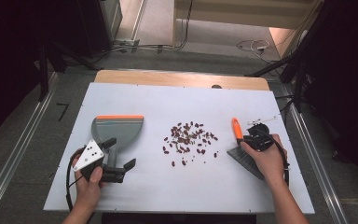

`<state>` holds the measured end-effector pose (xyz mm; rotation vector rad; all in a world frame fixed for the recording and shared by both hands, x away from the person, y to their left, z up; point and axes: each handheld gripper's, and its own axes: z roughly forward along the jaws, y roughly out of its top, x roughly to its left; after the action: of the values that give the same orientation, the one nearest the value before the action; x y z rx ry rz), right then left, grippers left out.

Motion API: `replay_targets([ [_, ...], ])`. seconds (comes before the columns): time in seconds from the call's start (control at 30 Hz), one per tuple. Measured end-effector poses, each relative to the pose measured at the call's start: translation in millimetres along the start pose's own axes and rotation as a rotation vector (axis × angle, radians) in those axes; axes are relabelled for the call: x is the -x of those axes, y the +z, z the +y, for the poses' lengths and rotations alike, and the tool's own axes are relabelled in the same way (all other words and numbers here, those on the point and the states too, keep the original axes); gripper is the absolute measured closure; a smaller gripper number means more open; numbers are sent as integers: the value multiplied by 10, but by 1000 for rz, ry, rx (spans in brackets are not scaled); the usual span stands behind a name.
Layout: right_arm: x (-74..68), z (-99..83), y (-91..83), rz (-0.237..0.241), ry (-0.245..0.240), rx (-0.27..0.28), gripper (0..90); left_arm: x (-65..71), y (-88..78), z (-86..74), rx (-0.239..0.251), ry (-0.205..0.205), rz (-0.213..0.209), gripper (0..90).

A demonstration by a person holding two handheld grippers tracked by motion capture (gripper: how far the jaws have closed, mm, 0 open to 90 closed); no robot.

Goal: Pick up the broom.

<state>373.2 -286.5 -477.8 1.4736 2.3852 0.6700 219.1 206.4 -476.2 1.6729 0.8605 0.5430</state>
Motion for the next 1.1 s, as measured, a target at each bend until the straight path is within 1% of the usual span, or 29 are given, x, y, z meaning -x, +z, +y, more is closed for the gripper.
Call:
replay_targets([
  [0.03,-11,-6,30,-5,4,-11,616,1,2,0,2,0,-2,0],
  [0.07,-32,-14,33,-26,14,-4,643,3,1,2,-1,1,-1,0],
  [0.1,-45,-10,33,-39,17,-11,642,3,1,2,-1,2,-1,0],
  [0.2,-65,16,40,-47,35,-31,645,6,7,2,-3,2,-2,0],
  [0.27,-77,13,44,-59,28,-29,656,9,15,5,-1,0,-2,0],
  [0.3,-79,9,43,-59,31,-27,659,11,18,7,-1,0,-2,0],
  [0.4,-50,-9,40,-38,45,-14,663,18,27,18,4,2,7,0],
  [0.47,-30,-18,40,-26,42,-7,665,21,32,31,7,5,8,0],
  [0.5,-31,-22,39,-24,41,-4,665,24,35,38,8,4,9,0],
  [0.6,-46,-36,37,-39,34,7,666,34,46,56,12,4,10,0],
  [0.7,-37,-60,36,-35,32,38,666,45,47,74,17,1,8,0],
  [0.77,-35,-76,24,-42,35,67,666,54,44,91,22,2,10,0],
  [0.83,-13,-92,-1,-36,36,95,666,64,41,106,28,2,11,0],
  [0.9,3,-119,-36,-29,40,130,667,67,38,113,30,6,10,0],
  [0.97,16,-144,-78,-25,30,173,670,68,34,113,31,6,11,0],
  [1.0,18,-153,-104,-28,37,190,677,68,33,112,31,6,10,0],
  [1.07,40,-164,-153,-8,41,215,677,66,27,111,32,6,11,0],
  [1.1,52,-177,-168,-5,56,232,677,64,23,110,31,7,11,0],
])
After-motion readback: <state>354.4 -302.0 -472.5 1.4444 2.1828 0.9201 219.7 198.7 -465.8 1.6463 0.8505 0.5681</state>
